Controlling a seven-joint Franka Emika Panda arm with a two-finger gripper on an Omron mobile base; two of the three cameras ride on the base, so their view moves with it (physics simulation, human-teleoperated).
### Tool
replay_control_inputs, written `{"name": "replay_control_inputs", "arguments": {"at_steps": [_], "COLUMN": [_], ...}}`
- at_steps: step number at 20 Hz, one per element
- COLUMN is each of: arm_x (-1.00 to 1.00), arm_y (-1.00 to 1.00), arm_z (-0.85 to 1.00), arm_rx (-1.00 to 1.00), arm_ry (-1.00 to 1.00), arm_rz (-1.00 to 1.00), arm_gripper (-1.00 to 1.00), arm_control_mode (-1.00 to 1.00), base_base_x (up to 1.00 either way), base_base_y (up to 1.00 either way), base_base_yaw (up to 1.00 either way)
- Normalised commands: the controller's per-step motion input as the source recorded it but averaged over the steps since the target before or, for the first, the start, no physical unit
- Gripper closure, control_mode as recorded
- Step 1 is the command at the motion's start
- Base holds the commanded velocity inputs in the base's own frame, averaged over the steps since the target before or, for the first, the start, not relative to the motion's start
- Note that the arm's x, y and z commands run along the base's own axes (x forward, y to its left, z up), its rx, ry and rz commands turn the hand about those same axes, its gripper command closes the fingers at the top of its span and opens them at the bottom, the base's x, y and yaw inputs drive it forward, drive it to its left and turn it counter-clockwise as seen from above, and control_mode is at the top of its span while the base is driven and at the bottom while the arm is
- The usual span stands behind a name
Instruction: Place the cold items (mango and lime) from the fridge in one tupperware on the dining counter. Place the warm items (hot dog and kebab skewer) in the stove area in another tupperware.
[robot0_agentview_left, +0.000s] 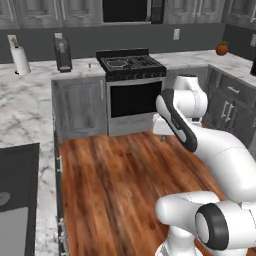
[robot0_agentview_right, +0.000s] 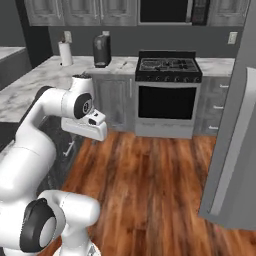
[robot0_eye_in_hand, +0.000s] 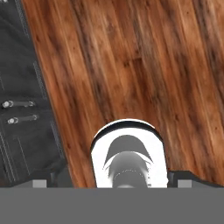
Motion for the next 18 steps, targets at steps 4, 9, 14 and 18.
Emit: {"name": "replay_control_inputs", "arguments": {"at_steps": [4, 9, 14, 18], "arm_x": [0.00, 0.00, 0.00, 0.00], "arm_y": [0.00, 0.00, 0.00, 0.00], "arm_z": [0.00, 0.00, 0.00, 0.00], "arm_rx": [0.00, 0.00, 0.00, 0.00], "arm_ry": [0.00, 0.00, 0.00, 0.00], "arm_rz": [0.00, 0.00, 0.00, 0.00], "arm_gripper": [-1.00, -1.00, -1.00, -1.00], "arm_control_mode": [1.00, 1.00, 1.00, 1.00], "base_base_x": [1.00, 1.00, 1.00, 1.00], "base_base_y": [0.38, 0.39, 0.42, 0.24], "base_base_yaw": [-0.04, -0.06, -0.06, -0.02]}}
